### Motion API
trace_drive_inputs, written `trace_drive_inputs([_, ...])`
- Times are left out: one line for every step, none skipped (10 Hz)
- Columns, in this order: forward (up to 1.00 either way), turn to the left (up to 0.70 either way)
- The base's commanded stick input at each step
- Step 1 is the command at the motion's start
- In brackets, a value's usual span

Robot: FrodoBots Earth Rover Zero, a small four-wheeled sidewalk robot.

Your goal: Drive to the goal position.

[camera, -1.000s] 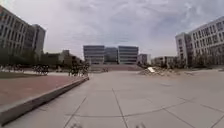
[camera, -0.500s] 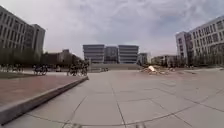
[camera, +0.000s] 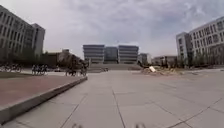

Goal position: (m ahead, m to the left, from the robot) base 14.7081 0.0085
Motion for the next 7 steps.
trace_drive_inputs([0.45,0.00])
trace_drive_inputs([0.45,0.00])
trace_drive_inputs([0.45,0.00])
trace_drive_inputs([0.45,0.00])
trace_drive_inputs([0.45,0.00])
trace_drive_inputs([0.45,0.00])
trace_drive_inputs([0.45,0.00])
